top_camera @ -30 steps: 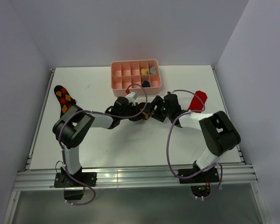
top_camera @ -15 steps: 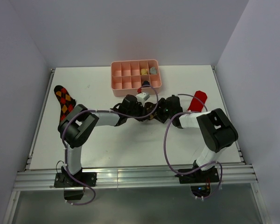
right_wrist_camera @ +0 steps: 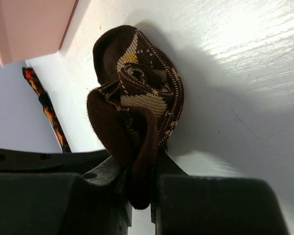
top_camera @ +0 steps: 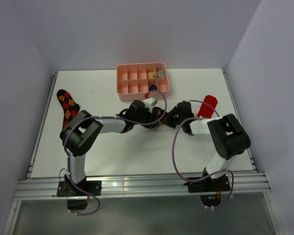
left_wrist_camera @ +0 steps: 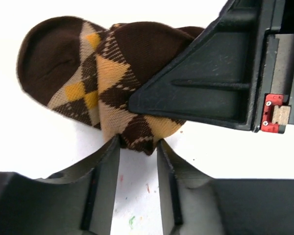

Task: Roll the socks
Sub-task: Roll the sock at the center of the board.

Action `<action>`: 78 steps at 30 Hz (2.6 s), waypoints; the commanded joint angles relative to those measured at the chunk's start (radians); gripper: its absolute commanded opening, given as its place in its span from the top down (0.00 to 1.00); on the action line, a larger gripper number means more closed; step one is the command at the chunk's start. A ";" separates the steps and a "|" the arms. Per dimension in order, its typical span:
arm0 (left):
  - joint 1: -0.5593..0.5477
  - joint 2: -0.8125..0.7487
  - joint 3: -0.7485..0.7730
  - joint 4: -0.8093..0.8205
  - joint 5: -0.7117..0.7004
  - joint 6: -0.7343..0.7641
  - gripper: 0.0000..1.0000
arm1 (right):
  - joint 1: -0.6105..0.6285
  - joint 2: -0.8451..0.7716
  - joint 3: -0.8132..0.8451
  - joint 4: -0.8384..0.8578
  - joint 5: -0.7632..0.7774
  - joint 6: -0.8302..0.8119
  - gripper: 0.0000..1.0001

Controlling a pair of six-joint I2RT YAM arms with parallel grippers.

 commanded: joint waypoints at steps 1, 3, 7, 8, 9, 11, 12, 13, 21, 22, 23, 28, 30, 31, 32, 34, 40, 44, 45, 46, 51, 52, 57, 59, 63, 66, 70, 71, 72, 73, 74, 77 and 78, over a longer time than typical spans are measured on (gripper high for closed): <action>0.036 -0.085 -0.026 -0.009 -0.074 -0.026 0.57 | -0.018 0.003 0.003 -0.085 -0.026 -0.081 1.00; 0.054 -0.117 -0.030 -0.002 -0.120 -0.039 0.55 | -0.024 0.002 0.010 -0.108 -0.058 -0.123 1.00; 0.094 -0.128 -0.015 0.027 -0.189 -0.068 0.57 | -0.029 -0.007 0.035 -0.156 -0.120 -0.191 1.00; 0.099 -0.128 -0.012 0.038 -0.203 -0.079 0.57 | -0.029 -0.007 0.041 -0.165 -0.137 -0.202 1.00; 0.105 -0.120 -0.009 0.049 -0.214 -0.087 0.58 | -0.029 -0.007 0.044 -0.173 -0.149 -0.222 1.00; 0.114 -0.094 0.035 0.051 -0.209 -0.089 0.61 | -0.029 -0.007 0.057 -0.181 -0.173 -0.242 1.00; 0.116 -0.058 0.059 0.041 -0.208 -0.087 0.62 | -0.029 -0.010 0.058 -0.187 -0.178 -0.254 1.00; 0.116 -0.038 0.080 0.031 -0.196 -0.089 0.65 | -0.029 -0.013 0.061 -0.190 -0.181 -0.260 1.00; 0.112 0.035 0.106 0.066 -0.119 -0.118 0.68 | -0.029 -0.020 0.090 -0.227 -0.190 -0.294 1.00; 0.109 0.039 0.106 0.061 -0.117 -0.115 0.65 | -0.029 -0.017 0.093 -0.230 -0.192 -0.295 1.00; 0.108 0.042 0.109 0.052 -0.111 -0.112 0.63 | -0.029 -0.014 0.093 -0.227 -0.194 -0.292 1.00; 0.102 0.073 0.103 0.041 -0.076 -0.122 0.52 | -0.029 -0.010 0.096 -0.224 -0.200 -0.289 1.00; 0.102 0.094 0.111 0.023 -0.059 -0.125 0.52 | -0.029 -0.010 0.098 -0.228 -0.195 -0.292 1.00; 0.100 0.102 0.119 0.018 -0.058 -0.128 0.52 | -0.029 -0.012 0.099 -0.228 -0.195 -0.292 1.00; 0.100 0.108 0.120 0.015 -0.055 -0.128 0.54 | -0.029 -0.013 0.101 -0.227 -0.195 -0.291 1.00; 0.097 0.125 0.119 0.006 -0.058 -0.130 0.61 | -0.030 -0.012 0.103 -0.227 -0.195 -0.291 1.00; 0.088 0.118 0.073 0.017 -0.093 -0.144 0.99 | -0.030 -0.032 0.087 -0.231 -0.161 -0.274 1.00; 0.088 0.087 0.034 0.018 -0.169 -0.173 0.99 | -0.032 -0.063 0.060 -0.231 -0.129 -0.237 1.00; 0.089 0.082 0.025 0.018 -0.186 -0.179 1.00 | -0.038 -0.081 0.041 -0.218 -0.128 -0.228 1.00; 0.089 0.075 0.013 0.012 -0.205 -0.193 1.00 | -0.042 -0.089 0.031 -0.211 -0.128 -0.220 1.00; 0.091 0.042 -0.022 -0.018 -0.288 -0.236 1.00 | -0.070 -0.153 -0.013 -0.191 -0.089 -0.183 1.00; 0.091 0.035 -0.045 -0.009 -0.286 -0.242 1.00 | -0.072 -0.155 -0.005 -0.205 -0.080 -0.190 1.00; 0.089 0.015 -0.079 0.064 -0.236 -0.253 0.99 | -0.070 -0.106 0.043 -0.251 -0.082 -0.211 1.00; 0.089 0.007 -0.075 0.078 -0.220 -0.254 0.99 | -0.064 -0.067 0.069 -0.280 -0.091 -0.225 1.00; 0.080 -0.024 -0.066 0.098 -0.223 -0.253 0.78 | -0.052 -0.037 0.081 -0.294 -0.083 -0.233 1.00; 0.068 -0.059 -0.079 0.129 -0.234 -0.240 0.56 | -0.050 -0.032 0.083 -0.306 -0.076 -0.229 1.00; 0.024 -0.148 -0.147 0.219 -0.299 -0.187 0.44 | -0.050 -0.032 0.092 -0.343 -0.057 -0.216 1.00; -0.013 -0.162 -0.164 0.268 -0.320 -0.165 0.42 | -0.050 -0.032 0.101 -0.352 -0.054 -0.214 1.00; -0.033 -0.172 -0.194 0.294 -0.337 -0.114 0.38 | -0.049 -0.032 0.104 -0.371 -0.049 -0.213 1.00; -0.056 -0.185 -0.206 0.316 -0.358 -0.083 0.36 | -0.049 -0.032 0.106 -0.378 -0.046 -0.202 1.00; -0.099 -0.185 -0.216 0.334 -0.387 -0.052 0.35 | -0.050 -0.033 0.110 -0.385 -0.045 -0.199 1.00; -0.160 -0.156 -0.219 0.380 -0.409 0.069 0.28 | -0.050 -0.033 0.116 -0.418 -0.040 -0.187 1.00; -0.171 -0.143 -0.213 0.388 -0.415 0.085 0.27 | -0.049 -0.033 0.116 -0.423 -0.042 -0.182 1.00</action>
